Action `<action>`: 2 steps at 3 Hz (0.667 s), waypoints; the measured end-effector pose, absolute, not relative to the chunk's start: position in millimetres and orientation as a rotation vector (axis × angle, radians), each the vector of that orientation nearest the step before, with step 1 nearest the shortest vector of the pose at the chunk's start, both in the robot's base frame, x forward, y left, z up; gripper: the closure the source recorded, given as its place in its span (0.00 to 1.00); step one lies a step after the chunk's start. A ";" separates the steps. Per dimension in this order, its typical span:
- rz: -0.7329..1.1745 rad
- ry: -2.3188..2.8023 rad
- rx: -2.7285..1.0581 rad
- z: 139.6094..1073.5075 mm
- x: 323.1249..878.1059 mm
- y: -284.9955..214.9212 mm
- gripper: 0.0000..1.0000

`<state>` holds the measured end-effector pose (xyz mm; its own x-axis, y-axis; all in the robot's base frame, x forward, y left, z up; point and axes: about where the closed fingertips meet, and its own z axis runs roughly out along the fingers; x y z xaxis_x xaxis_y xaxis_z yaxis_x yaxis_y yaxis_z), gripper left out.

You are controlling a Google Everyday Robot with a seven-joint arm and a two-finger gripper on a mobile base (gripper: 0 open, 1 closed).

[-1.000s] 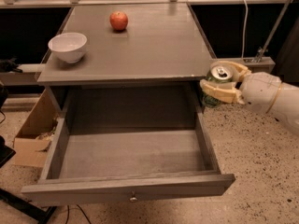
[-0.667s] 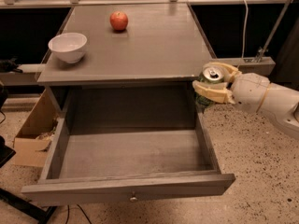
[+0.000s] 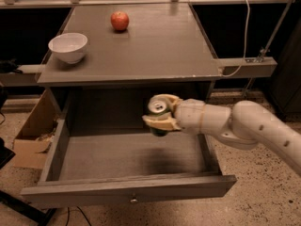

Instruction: Place green can into top drawer

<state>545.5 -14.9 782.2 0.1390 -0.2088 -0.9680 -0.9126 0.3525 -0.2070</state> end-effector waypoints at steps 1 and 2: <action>0.768 1.351 -1.199 759.9 538.3 30.8 1.00; 0.821 1.322 -1.211 746.4 542.6 67.8 1.00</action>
Offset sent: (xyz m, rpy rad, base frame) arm 0.0047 0.1230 -0.0550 0.0367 0.0441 0.1727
